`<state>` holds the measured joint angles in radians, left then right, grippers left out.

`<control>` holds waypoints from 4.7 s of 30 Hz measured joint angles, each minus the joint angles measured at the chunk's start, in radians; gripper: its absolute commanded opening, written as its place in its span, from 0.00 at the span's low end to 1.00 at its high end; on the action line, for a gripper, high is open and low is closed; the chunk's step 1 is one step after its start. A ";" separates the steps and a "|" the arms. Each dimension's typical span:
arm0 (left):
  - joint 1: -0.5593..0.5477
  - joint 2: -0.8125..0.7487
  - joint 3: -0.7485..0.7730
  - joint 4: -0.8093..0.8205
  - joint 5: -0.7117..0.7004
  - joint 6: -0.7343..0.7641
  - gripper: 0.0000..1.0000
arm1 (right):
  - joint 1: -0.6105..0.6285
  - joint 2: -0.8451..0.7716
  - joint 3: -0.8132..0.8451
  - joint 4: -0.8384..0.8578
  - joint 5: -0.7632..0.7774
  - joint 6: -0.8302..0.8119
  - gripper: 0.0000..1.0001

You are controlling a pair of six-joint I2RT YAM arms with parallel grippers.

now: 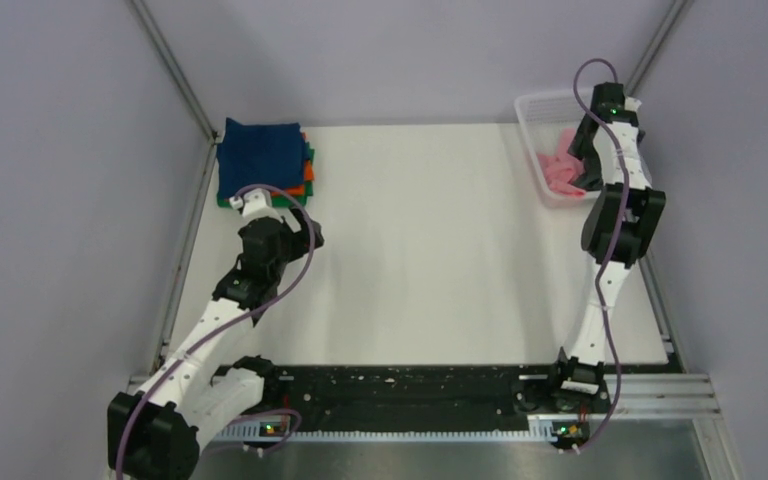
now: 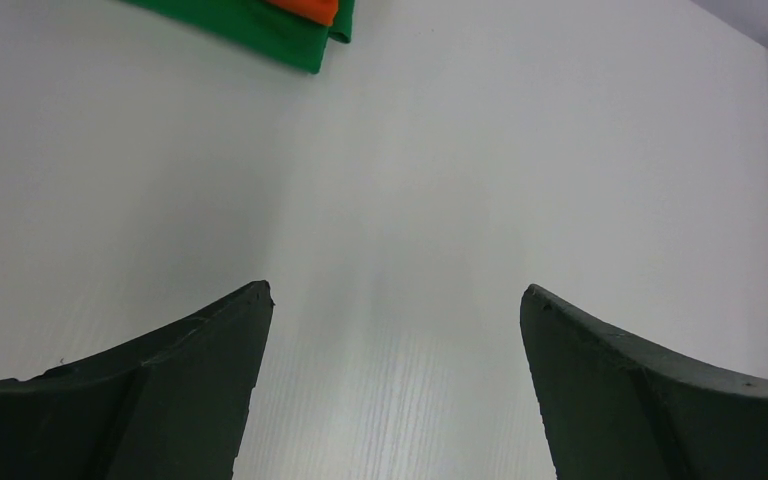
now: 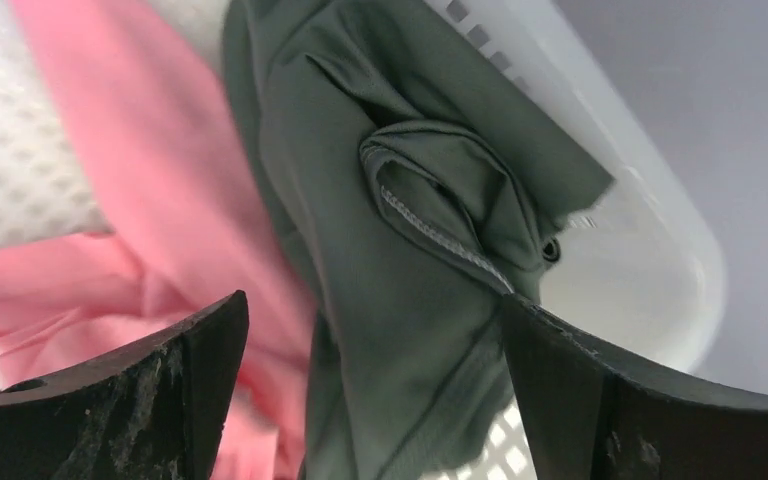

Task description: Fold and stack the t-shirts

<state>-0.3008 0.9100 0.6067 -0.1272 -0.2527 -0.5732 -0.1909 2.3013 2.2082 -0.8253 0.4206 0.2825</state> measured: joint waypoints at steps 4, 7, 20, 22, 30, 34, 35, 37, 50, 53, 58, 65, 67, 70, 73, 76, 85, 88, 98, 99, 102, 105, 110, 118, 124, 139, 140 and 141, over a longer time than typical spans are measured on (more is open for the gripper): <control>0.000 0.000 0.000 0.001 -0.016 0.000 0.99 | -0.004 0.101 0.039 -0.010 0.022 -0.024 0.82; 0.000 0.000 0.000 0.002 -0.027 0.000 0.99 | -0.004 0.147 0.047 -0.002 0.021 -0.046 0.48; 0.000 -0.008 0.000 -0.008 -0.044 0.000 0.99 | -0.008 0.057 0.048 0.032 -0.103 -0.046 0.00; 0.000 -0.016 0.000 -0.009 -0.040 0.000 0.99 | -0.008 -0.044 0.030 0.037 -0.189 -0.043 0.00; 0.000 -0.005 0.034 -0.047 -0.002 0.001 0.99 | 0.020 -0.644 -0.154 0.264 -0.624 0.011 0.00; 0.000 0.018 0.083 -0.077 0.033 -0.002 0.99 | 0.135 -0.820 -0.159 0.380 -0.845 0.040 0.00; 0.000 0.018 0.086 -0.080 0.043 -0.005 0.99 | 0.171 -0.838 -0.159 0.394 -0.879 0.042 0.00; 0.000 0.014 0.088 -0.090 0.060 -0.012 0.99 | 0.274 -0.862 -0.159 0.411 -0.944 0.043 0.00; -0.001 -0.113 0.088 -0.173 0.079 -0.032 0.99 | 0.419 -0.811 -0.159 0.362 -0.927 0.029 0.00; -0.001 -0.113 0.088 -0.190 0.073 -0.031 0.99 | 0.420 -0.797 -0.159 0.331 -0.776 -0.018 0.00; -0.001 -0.100 0.089 -0.211 0.049 -0.027 0.99 | 0.348 -0.706 -0.124 0.282 -0.513 -0.090 0.00; -0.001 -0.057 0.089 -0.225 0.023 -0.018 0.99 | 0.074 -0.432 -0.073 0.284 -0.394 -0.089 0.00; -0.001 -0.045 0.087 -0.221 0.019 -0.014 0.99 | 0.027 -0.351 -0.074 0.284 -0.395 -0.080 0.00; -0.001 -0.024 0.084 -0.213 0.018 -0.005 0.99 | -0.003 -0.247 -0.108 0.294 -0.396 -0.071 0.00; -0.001 -0.004 0.079 -0.203 0.015 0.001 0.99 | 0.000 -0.170 -0.143 0.298 -0.395 -0.067 0.47; -0.001 0.012 0.074 -0.199 0.009 0.007 0.99 | 0.006 -0.105 -0.148 0.294 -0.379 -0.042 0.99; -0.001 0.052 0.069 -0.180 0.002 0.023 0.99 | 0.011 -0.105 -0.131 0.309 -0.278 -0.069 0.99; -0.001 0.066 0.069 -0.179 0.002 0.023 0.99 | 0.008 -0.114 -0.130 0.319 -0.256 -0.081 0.99; -0.001 0.098 0.069 -0.168 0.000 0.024 0.99 | 0.005 -0.102 -0.133 0.300 -0.247 -0.060 0.50; -0.001 0.102 0.069 -0.169 -0.001 0.024 0.99 | 0.005 -0.097 -0.133 0.298 -0.249 -0.053 0.50; -0.001 0.108 0.069 -0.174 0.000 0.024 0.99 | 0.005 -0.093 -0.134 0.282 -0.273 -0.035 0.53; -0.001 0.102 0.069 -0.174 -0.002 0.024 0.99 | 0.005 -0.093 -0.134 0.277 -0.303 -0.020 0.53; -0.001 0.064 0.069 -0.177 -0.006 0.023 0.99 | 0.005 -0.091 -0.134 0.255 -0.313 -0.010 0.54; -0.001 0.037 0.068 -0.181 -0.026 0.023 0.99 | 0.002 -0.010 -0.135 0.259 -0.312 -0.010 0.12; -0.001 0.049 0.066 -0.181 -0.025 0.023 0.99 | -0.002 0.009 -0.148 0.261 -0.316 -0.012 0.00; -0.001 -0.032 0.062 -0.190 0.029 0.003 0.99 | 0.014 -0.573 -0.112 0.227 -0.452 0.039 0.00; -0.001 -0.043 0.062 -0.191 0.034 0.002 0.99 | 0.028 -0.609 -0.093 0.235 -0.491 0.049 0.00; -0.001 -0.056 0.062 -0.192 0.038 0.000 0.99 | 0.049 -0.641 -0.076 0.246 -0.530 0.055 0.00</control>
<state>-0.3019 0.8543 0.6689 -0.3191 -0.2150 -0.5728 -0.1421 1.6600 2.1326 -0.5797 -0.1093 0.3378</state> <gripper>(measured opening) 0.987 0.027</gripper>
